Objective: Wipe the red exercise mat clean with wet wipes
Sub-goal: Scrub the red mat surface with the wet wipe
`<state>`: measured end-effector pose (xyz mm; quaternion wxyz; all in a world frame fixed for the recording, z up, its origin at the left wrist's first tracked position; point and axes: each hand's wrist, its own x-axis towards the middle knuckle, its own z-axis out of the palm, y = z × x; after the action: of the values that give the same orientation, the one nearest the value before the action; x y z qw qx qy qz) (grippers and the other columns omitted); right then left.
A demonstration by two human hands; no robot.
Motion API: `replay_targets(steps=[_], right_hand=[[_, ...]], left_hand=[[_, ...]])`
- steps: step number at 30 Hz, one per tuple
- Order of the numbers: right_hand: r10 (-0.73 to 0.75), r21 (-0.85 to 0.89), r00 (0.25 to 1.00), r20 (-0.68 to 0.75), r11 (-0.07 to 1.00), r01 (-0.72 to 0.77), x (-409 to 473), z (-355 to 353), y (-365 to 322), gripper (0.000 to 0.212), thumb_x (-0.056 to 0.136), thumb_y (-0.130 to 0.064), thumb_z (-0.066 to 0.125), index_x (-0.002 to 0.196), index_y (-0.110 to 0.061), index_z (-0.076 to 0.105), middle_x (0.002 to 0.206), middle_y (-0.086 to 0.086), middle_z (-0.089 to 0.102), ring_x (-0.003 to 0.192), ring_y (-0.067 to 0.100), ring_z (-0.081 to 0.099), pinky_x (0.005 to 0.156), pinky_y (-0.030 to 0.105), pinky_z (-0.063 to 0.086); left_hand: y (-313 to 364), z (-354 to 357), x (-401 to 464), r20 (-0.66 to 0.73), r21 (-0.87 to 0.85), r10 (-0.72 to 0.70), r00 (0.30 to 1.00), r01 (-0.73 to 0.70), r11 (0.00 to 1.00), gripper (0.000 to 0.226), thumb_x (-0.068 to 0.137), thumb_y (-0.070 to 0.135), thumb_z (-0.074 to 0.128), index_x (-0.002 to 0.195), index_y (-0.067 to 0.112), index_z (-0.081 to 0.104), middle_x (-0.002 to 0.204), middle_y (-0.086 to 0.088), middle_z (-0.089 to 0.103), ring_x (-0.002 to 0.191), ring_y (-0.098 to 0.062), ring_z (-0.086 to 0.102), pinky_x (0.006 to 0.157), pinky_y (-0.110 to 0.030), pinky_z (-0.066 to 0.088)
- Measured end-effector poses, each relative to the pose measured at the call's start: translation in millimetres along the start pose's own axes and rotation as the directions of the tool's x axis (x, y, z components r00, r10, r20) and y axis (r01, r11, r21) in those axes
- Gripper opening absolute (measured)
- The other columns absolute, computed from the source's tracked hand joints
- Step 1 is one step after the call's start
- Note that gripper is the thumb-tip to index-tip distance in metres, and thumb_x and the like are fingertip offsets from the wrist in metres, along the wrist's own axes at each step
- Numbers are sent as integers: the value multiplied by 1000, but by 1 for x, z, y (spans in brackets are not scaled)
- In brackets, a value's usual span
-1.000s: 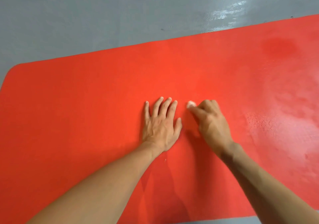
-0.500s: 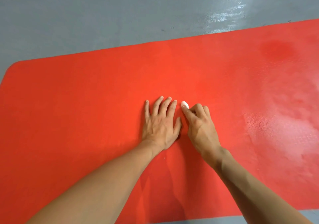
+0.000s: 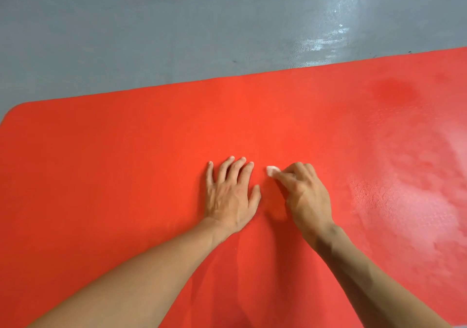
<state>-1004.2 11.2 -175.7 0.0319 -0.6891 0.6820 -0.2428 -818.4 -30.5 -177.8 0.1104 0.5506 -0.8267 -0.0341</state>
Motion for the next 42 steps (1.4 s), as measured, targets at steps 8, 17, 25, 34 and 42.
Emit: replay_targets(steps=[8, 17, 25, 34, 42], right_hand=[[296, -82, 955, -29, 951, -298, 17, 8, -8, 62, 90, 7, 47, 151, 1, 39, 108, 14, 45, 97, 32, 41, 90, 39, 41], [140, -163, 990, -4, 977, -139, 55, 3, 45, 35, 100, -6, 58, 135, -6, 60, 96, 10, 52, 92, 32, 45, 75, 45, 49], [-12, 36, 999, 44, 999, 11, 47, 22, -10, 36, 98, -3, 62, 133, 3, 59, 94, 8, 49, 87, 27, 47, 78, 35, 43], [152, -99, 980, -127, 981, -165, 82, 17, 48, 26, 102, -4, 57, 125, -1, 69, 91, 11, 57, 92, 33, 45, 80, 45, 47], [204, 49, 974, -95, 979, -200, 59, 29, -21, 37, 95, -4, 62, 131, -7, 67, 95, 4, 59, 92, 26, 50, 77, 37, 49]], left_hand=[[-6, 10, 43, 72, 44, -15, 997, 12, 999, 68, 98, 51, 32, 160, 22, 40, 166, 4, 37, 156, -25, 25, 125, -60, 17], [-4, 7, 43, 96, 55, -29, 995, 23, 998, 67, 98, 47, 34, 160, 22, 39, 166, 4, 36, 157, -24, 23, 125, -59, 16], [-5, 8, 43, 111, 55, -23, 994, 17, 998, 67, 99, 47, 33, 161, 23, 36, 167, 4, 34, 158, -25, 21, 125, -60, 15], [-4, 7, 44, 79, 50, -31, 996, 27, 998, 65, 98, 46, 37, 159, 22, 42, 164, 4, 40, 156, -25, 26, 125, -60, 18], [-4, 7, 43, 81, 45, -29, 996, 25, 999, 66, 99, 48, 32, 159, 22, 41, 165, 3, 39, 156, -25, 26, 125, -60, 18]])
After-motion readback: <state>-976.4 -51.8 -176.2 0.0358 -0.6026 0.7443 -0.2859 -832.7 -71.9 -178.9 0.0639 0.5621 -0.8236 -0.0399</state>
